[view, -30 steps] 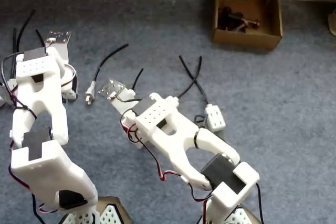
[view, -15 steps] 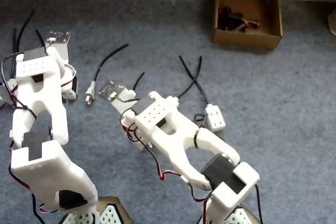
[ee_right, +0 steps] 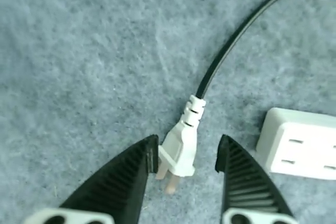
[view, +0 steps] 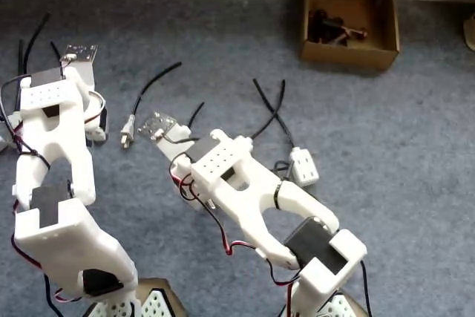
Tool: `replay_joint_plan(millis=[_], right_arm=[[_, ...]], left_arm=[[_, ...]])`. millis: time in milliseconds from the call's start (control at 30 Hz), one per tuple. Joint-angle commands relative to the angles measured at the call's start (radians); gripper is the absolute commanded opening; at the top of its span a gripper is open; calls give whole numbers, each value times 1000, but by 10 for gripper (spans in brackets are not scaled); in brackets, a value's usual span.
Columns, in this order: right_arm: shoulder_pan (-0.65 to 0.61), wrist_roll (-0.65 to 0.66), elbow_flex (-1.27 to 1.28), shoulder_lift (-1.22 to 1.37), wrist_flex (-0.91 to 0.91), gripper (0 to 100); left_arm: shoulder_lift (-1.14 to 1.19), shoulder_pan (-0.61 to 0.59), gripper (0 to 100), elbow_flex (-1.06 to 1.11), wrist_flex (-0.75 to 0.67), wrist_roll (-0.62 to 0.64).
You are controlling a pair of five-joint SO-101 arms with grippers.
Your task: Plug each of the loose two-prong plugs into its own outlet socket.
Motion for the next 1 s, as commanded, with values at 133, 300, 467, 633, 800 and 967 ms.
replay_joint_plan(millis=[133,300,467,633,800,967], right_arm=[[10,15,-59,-36,-62,180],[10,15,-54,-35,-97,180],[21,15,-59,36,-110,180],[25,15,-94,56,-105,180],[25,15,-97,61,-105,180],[25,11,-96,61,-105,180]], left_arm=[[-56,-12,63,-7,-11,-2],[-56,-12,63,-7,-11,-2],[-56,-12,63,-4,-11,-2],[-56,-12,63,-4,-11,-2],[-56,-12,63,-4,-11,-2],[-56,-12,63,-4,-11,-2]])
